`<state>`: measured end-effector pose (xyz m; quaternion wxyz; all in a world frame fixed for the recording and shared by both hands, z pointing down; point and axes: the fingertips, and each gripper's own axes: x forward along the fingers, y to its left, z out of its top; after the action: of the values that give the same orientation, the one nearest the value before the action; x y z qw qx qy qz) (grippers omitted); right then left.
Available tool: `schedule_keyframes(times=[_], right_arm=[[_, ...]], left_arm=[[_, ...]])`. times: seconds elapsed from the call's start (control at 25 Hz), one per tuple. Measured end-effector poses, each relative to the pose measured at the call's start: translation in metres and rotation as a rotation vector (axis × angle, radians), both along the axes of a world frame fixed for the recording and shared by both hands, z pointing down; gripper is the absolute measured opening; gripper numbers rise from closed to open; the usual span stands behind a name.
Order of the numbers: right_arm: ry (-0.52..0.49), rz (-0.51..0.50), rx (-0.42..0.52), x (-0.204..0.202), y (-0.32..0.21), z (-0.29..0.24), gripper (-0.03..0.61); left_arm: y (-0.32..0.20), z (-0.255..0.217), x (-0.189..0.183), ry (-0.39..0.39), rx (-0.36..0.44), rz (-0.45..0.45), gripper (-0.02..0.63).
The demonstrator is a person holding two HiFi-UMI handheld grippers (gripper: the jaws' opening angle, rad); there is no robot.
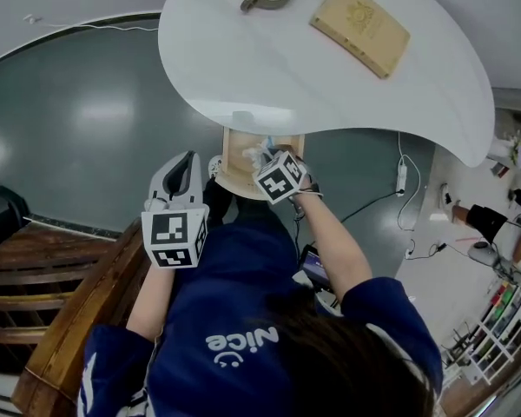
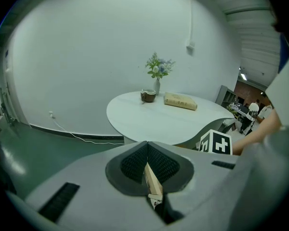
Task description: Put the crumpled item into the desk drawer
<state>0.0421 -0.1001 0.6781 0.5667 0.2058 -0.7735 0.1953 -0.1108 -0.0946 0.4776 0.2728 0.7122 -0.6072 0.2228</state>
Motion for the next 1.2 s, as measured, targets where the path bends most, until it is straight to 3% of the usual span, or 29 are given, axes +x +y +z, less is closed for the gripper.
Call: schedule_keyframes(times=[0.16, 0.4, 1.2], right_arm=[[0.026, -0.092, -0.016, -0.006, 0.001, 0.016, 0.057], [0.075, -0.317, 0.012, -0.016, -0.001, 0.035, 0.057], [0.09, -0.445, -0.057, -0.021, 0.002, 0.086, 0.06]], left_arm=[[0.007, 0.008, -0.004, 0.003, -0.03, -0.031, 0.003], [0.012, 0.016, -0.005, -0.026, -0.05, -0.042, 0.003], [0.029, 0.034, -0.014, -0.039, -0.109, -0.092, 0.003]])
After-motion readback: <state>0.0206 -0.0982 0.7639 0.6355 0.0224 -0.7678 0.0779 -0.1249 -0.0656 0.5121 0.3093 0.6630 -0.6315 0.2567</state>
